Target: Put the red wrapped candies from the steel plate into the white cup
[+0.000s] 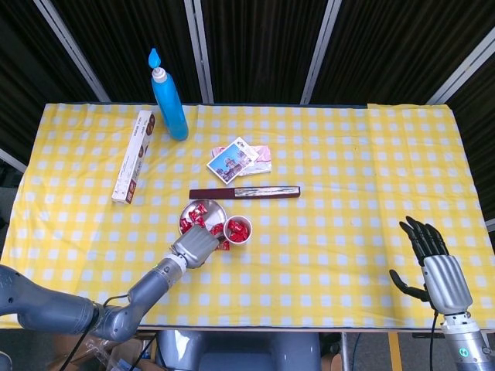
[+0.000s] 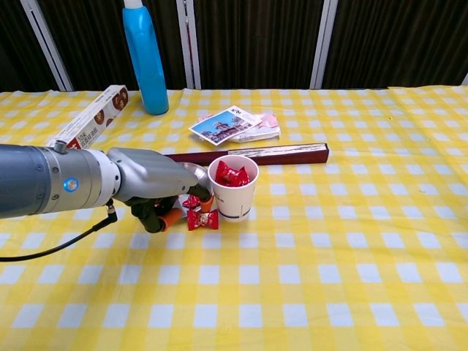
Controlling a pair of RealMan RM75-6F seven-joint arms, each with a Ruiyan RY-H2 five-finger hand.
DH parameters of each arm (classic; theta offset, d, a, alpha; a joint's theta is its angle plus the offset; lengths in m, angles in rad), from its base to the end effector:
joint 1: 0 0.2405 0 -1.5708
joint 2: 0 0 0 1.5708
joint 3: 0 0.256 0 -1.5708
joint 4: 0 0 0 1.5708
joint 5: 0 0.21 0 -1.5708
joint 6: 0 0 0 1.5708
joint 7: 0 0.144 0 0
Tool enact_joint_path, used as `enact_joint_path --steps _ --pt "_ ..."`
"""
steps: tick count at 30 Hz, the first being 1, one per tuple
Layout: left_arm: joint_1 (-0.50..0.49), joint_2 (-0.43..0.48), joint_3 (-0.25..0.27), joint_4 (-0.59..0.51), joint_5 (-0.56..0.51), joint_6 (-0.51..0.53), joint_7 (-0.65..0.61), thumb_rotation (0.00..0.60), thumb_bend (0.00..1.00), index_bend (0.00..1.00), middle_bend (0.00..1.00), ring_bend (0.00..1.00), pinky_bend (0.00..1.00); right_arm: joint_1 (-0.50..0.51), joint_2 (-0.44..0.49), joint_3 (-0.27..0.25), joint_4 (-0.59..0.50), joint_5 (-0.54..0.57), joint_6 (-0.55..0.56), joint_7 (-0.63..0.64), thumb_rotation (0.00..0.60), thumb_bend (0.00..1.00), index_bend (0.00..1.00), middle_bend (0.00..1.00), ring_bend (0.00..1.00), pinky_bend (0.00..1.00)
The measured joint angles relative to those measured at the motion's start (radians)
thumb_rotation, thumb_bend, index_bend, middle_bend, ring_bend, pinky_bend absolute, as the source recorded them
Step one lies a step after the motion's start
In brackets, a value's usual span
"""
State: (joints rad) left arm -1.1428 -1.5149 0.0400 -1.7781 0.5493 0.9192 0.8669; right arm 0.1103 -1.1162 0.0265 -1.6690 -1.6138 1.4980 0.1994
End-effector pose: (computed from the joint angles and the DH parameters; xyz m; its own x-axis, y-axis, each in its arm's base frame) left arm -0.0846 0.2993 -0.0560 0.7891 0.3787 0.4837 0.6044 -0.6196 -0.5008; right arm -0.2812 -0.1813 0.1476 0.1643 -0.0366 0.9857 -0.9770 -0.1439 0.1575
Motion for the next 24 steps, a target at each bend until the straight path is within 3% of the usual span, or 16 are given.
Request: enact_joint_path --steps 18,20,24 --pt "-0.009 0.034 0.034 -0.073 0.044 -0.017 -0.031 0.600 0.74 0.29 0.97 1.00 1.00 -0.001 -0.001 -0.001 0.000 -0.004 0.003 -0.003 0.600 0.39 0.00 0.00 0.00 0.00" --pt "-0.004 0.045 0.036 -0.085 0.063 -0.016 -0.046 0.600 0.68 0.29 0.97 1.00 1.00 -0.001 -0.001 -0.001 0.000 -0.004 0.003 -0.003 0.600 0.39 0.00 0.00 0.00 0.00" --pt "0.012 0.067 0.036 -0.101 0.107 0.004 -0.073 0.600 0.43 0.30 0.97 1.00 1.00 -0.002 -0.002 -0.001 0.000 -0.004 0.004 -0.004 0.600 0.39 0.00 0.00 0.00 0.00"
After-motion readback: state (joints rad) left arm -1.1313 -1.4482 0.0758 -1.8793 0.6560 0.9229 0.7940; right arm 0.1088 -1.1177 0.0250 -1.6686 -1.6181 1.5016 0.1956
